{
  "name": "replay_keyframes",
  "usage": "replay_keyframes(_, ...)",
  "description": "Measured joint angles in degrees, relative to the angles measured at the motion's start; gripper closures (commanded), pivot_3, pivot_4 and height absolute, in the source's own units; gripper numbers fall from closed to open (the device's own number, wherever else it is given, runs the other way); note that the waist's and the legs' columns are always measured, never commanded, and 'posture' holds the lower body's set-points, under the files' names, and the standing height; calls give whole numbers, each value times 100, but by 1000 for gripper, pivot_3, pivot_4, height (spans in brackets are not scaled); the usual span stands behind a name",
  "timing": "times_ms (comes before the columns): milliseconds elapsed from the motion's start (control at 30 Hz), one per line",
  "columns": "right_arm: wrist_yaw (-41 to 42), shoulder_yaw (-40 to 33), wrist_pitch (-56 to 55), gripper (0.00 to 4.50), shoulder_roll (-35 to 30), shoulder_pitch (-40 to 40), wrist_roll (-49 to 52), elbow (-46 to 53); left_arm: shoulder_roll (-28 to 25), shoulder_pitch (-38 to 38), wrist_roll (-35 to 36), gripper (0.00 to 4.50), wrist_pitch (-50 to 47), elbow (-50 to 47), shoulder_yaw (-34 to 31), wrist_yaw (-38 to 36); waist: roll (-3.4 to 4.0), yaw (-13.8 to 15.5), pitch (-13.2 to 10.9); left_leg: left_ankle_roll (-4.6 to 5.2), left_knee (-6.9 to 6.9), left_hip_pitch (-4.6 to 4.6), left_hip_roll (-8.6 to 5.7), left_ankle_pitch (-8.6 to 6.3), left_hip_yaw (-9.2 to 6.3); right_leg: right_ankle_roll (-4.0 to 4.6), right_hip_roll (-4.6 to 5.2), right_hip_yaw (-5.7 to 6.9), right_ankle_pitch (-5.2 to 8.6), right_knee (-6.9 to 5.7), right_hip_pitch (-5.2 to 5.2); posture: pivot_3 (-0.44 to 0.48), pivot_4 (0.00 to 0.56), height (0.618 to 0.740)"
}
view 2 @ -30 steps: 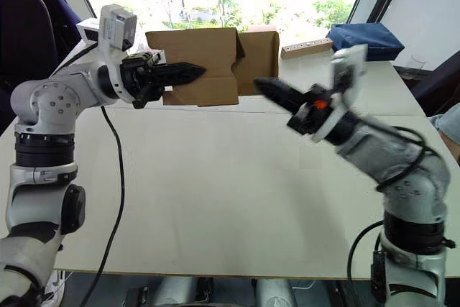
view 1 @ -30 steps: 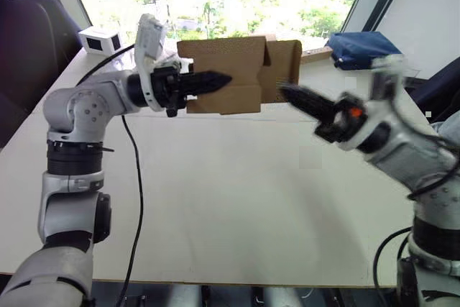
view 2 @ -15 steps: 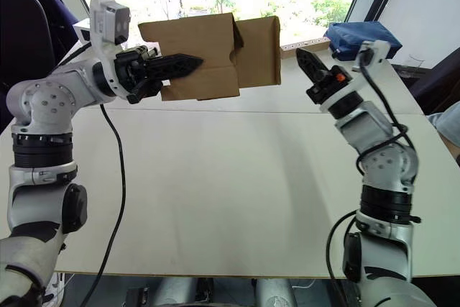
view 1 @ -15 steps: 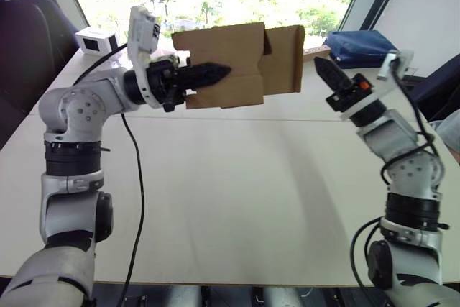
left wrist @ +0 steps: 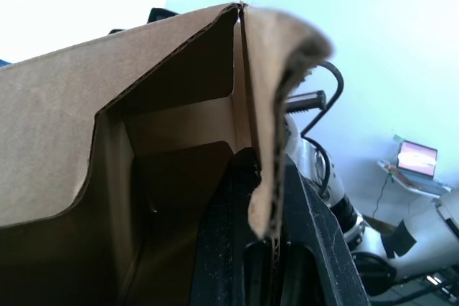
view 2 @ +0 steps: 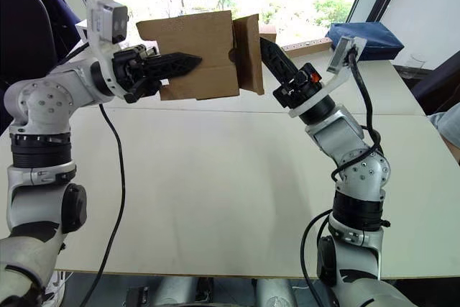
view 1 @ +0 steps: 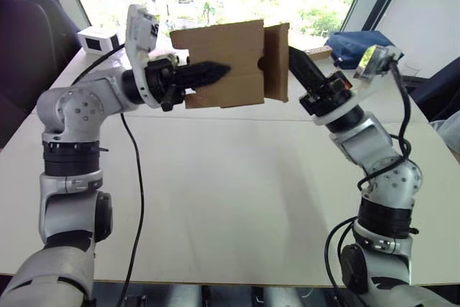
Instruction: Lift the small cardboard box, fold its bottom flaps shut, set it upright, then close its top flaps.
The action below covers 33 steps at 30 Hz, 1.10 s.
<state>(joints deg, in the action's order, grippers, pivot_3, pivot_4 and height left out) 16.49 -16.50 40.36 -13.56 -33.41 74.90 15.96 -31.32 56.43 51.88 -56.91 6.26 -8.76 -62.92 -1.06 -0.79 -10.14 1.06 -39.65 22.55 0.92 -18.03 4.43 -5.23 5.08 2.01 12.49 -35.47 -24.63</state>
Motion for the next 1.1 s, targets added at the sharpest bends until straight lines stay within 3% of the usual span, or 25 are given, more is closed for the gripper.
replay_keyframes(67,-67,50,-8,4471,108,17,41,7,5,0,0,4500,3,25,0,0,0,-2,0,0,0,0,0,0,0,0,0,0,0,0,0,0,150,740)
replay_keyframes(167,-118,105,-74,3775,233,90,67,18,13,0,5,4500,3,36,0,-4,0,-2,0,0,1,0,0,0,0,0,-1,0,0,1,0,0,150,740)
replay_keyframes(300,-215,155,-170,2303,415,185,112,19,13,0,83,4500,-2,18,0,-6,1,-2,0,0,1,0,0,0,0,0,0,0,0,1,0,0,150,740)
replay_keyframes(700,-490,227,-402,2303,803,346,525,257,11,0,119,4500,6,20,0,62,1,-6,-1,0,3,0,0,0,-1,0,-1,0,0,1,-1,0,150,740)
replay_keyframes(1100,-587,327,-495,2303,747,474,582,463,41,0,119,4500,8,31,-3,89,1,-4,-1,0,4,0,0,0,-1,0,-1,0,0,2,-1,0,150,740)
